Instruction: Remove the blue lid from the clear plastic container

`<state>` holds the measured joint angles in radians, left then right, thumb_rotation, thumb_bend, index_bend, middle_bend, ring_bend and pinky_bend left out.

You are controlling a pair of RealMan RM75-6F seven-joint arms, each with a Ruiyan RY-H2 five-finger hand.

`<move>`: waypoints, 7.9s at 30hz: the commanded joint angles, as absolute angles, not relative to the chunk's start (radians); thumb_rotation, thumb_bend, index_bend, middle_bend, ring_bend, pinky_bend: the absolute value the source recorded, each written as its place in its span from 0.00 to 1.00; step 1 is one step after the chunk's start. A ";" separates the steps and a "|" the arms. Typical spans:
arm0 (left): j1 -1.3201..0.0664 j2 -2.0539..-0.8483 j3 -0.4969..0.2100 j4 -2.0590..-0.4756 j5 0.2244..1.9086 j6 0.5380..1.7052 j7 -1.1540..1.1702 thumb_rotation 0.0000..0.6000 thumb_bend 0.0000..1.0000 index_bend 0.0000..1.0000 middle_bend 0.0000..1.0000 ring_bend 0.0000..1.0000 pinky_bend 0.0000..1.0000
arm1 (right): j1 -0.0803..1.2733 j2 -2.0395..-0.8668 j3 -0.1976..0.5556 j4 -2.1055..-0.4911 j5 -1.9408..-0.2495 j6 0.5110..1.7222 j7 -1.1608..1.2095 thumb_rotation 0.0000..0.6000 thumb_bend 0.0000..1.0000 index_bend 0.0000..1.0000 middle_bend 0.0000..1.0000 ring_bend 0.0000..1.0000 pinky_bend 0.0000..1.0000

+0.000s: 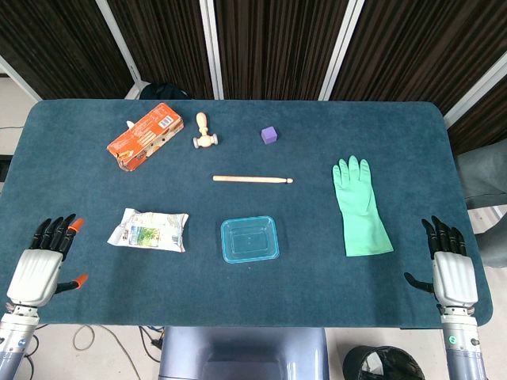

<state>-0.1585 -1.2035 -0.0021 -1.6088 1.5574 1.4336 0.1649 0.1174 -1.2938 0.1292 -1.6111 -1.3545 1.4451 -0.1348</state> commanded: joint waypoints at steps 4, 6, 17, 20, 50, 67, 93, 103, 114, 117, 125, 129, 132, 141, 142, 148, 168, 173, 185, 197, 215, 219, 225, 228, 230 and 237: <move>-0.157 -1.201 0.000 -1.614 1.556 1.431 0.168 1.00 0.00 0.00 0.00 0.00 0.00 | 0.117 -1.294 0.129 -1.613 -1.354 1.444 -0.134 1.00 0.11 0.00 0.00 0.00 0.00; -0.157 -1.201 0.001 -1.615 1.556 1.430 0.169 1.00 0.00 0.00 0.00 0.00 0.00 | 0.117 -1.293 0.128 -1.613 -1.353 1.442 -0.134 1.00 0.11 0.00 0.00 0.00 0.00; -0.161 -1.206 -0.002 -1.622 1.539 1.413 0.171 1.00 0.00 0.00 0.00 0.00 0.00 | 0.119 -1.295 0.128 -1.615 -1.345 1.435 -0.138 1.00 0.11 0.00 0.00 0.00 0.00; -0.162 -1.208 0.000 -1.623 1.538 1.410 0.178 1.00 0.00 0.00 0.00 0.00 0.00 | 0.119 -1.294 0.128 -1.616 -1.343 1.431 -0.137 1.00 0.11 0.00 0.00 0.00 0.00; -0.554 -1.476 -0.229 -1.946 0.971 1.116 0.718 1.00 0.00 0.00 0.00 0.00 0.00 | 0.119 -1.269 0.121 -1.655 -1.320 1.399 -0.119 1.00 0.11 0.00 0.00 0.00 0.00; -0.741 -1.823 -0.278 -1.834 0.749 1.262 0.976 1.00 0.03 0.00 0.00 0.00 0.00 | 0.120 -1.267 0.122 -1.662 -1.314 1.393 -0.115 1.00 0.11 0.00 0.00 0.00 0.00; -0.915 -2.027 -0.432 -1.519 0.582 1.263 0.981 1.00 0.04 0.00 0.00 0.00 0.00 | 0.125 -1.260 0.118 -1.670 -1.305 1.372 -0.100 1.00 0.11 0.00 0.00 0.00 0.00; -0.965 -2.026 -0.472 -1.446 0.553 1.202 0.971 1.00 0.04 0.00 0.00 0.00 0.00 | 0.126 -1.258 0.119 -1.673 -1.296 1.366 -0.100 1.00 0.11 0.00 0.00 0.00 0.00; -1.058 -2.031 -0.508 -1.428 0.431 1.159 1.062 1.00 0.04 0.00 0.00 0.00 0.01 | 0.128 -1.255 0.117 -1.677 -1.293 1.360 -0.100 1.00 0.11 0.00 0.00 0.00 0.00; -1.082 -2.033 -0.532 -1.428 0.380 1.171 1.089 1.00 0.04 0.00 0.00 0.00 0.02 | 0.128 -1.254 0.117 -1.678 -1.292 1.359 -0.100 1.00 0.11 0.00 0.00 0.00 0.00; -1.124 -2.049 -0.572 -1.416 0.300 1.197 1.099 1.00 0.04 0.00 0.00 0.00 0.04 | 0.128 -1.252 0.117 -1.684 -1.288 1.357 -0.097 1.00 0.11 0.00 0.00 0.00 0.00; -1.139 -2.062 -0.571 -1.401 0.298 1.208 1.087 1.00 0.06 0.00 0.00 0.00 0.05 | 0.128 -1.251 0.117 -1.686 -1.287 1.357 -0.097 1.00 0.11 0.00 0.00 0.00 0.00; -1.146 -2.072 -0.568 -1.380 0.307 1.218 1.072 1.00 0.11 0.00 0.02 0.00 0.07 | 0.127 -1.250 0.117 -1.688 -1.286 1.356 -0.095 1.00 0.11 0.00 0.00 0.00 0.00; -1.154 -2.096 -0.559 -1.321 0.330 1.207 1.015 1.00 0.24 0.00 0.10 0.05 0.13 | 0.128 -1.248 0.115 -1.693 -1.285 1.351 -0.088 1.00 0.11 0.00 0.00 0.00 0.00; -1.154 -2.097 -0.557 -1.318 0.334 1.204 1.008 1.00 0.27 0.00 0.11 0.06 0.14 | 0.128 -1.247 0.116 -1.693 -1.284 1.351 -0.086 1.00 0.11 0.00 0.00 0.00 0.00; -1.151 -2.088 -0.533 -1.316 0.379 1.189 0.979 1.00 0.32 0.03 0.18 0.10 0.18 | 0.129 -1.246 0.114 -1.694 -1.285 1.349 -0.084 1.00 0.11 0.00 0.00 0.00 0.00; -1.073 -1.816 -0.311 -1.441 0.626 0.940 0.890 1.00 0.32 0.09 0.20 0.14 0.24 | 0.132 -1.243 0.109 -1.696 -1.294 1.345 -0.087 1.00 0.11 0.00 0.00 0.00 0.00; -1.059 -1.759 -0.289 -1.454 0.692 0.860 0.806 1.00 0.32 0.10 0.20 0.14 0.25 | 0.137 -1.238 0.110 -1.705 -1.304 1.342 -0.082 1.00 0.11 0.00 0.00 0.00 0.00; -1.057 -1.725 -0.295 -1.441 0.800 0.767 0.619 1.00 0.32 0.11 0.20 0.15 0.26 | 0.170 -1.242 0.108 -1.796 -1.336 1.319 -0.124 1.00 0.11 0.00 0.00 0.00 0.00; -1.079 -1.713 -0.283 -1.436 0.855 0.739 0.542 1.00 0.32 0.11 0.20 0.15 0.27 | 0.217 -1.346 0.097 -1.840 -1.353 1.286 -0.218 1.00 0.11 0.00 0.00 0.00 0.00; -1.099 -1.723 -0.248 -1.446 0.858 0.737 0.489 1.00 0.32 0.11 0.20 0.15 0.27 | 0.253 -1.499 0.130 -1.829 -1.310 1.306 -0.325 1.00 0.11 0.00 0.00 0.00 0.00; -1.103 -1.731 -0.241 -1.448 0.860 0.742 0.486 1.00 0.32 0.11 0.20 0.15 0.27 | 0.261 -1.515 0.138 -1.836 -1.300 1.307 -0.338 1.00 0.11 0.00 0.00 0.00 0.00; -1.109 -1.735 -0.236 -1.451 0.858 0.755 0.480 1.00 0.32 0.11 0.20 0.15 0.27 | 0.276 -1.545 0.149 -1.851 -1.282 1.307 -0.364 1.00 0.11 0.00 0.00 0.00 0.00; -1.111 -1.736 -0.233 -1.451 0.855 0.759 0.479 1.00 0.32 0.11 0.20 0.15 0.27 | 0.282 -1.559 0.147 -1.858 -1.275 1.305 -0.382 1.00 0.11 0.00 0.00 0.00 0.00; -1.113 -1.737 -0.231 -1.450 0.854 0.762 0.478 1.00 0.32 0.11 0.20 0.15 0.27 | 0.286 -1.570 0.145 -1.863 -1.269 1.303 -0.392 1.00 0.11 0.00 0.00 0.00 0.00; -1.121 -1.741 -0.224 -1.448 0.846 0.767 0.481 1.00 0.32 0.11 0.20 0.15 0.27 | 0.308 -1.614 0.148 -1.860 -1.260 1.296 -0.425 1.00 0.11 0.00 0.00 0.00 0.00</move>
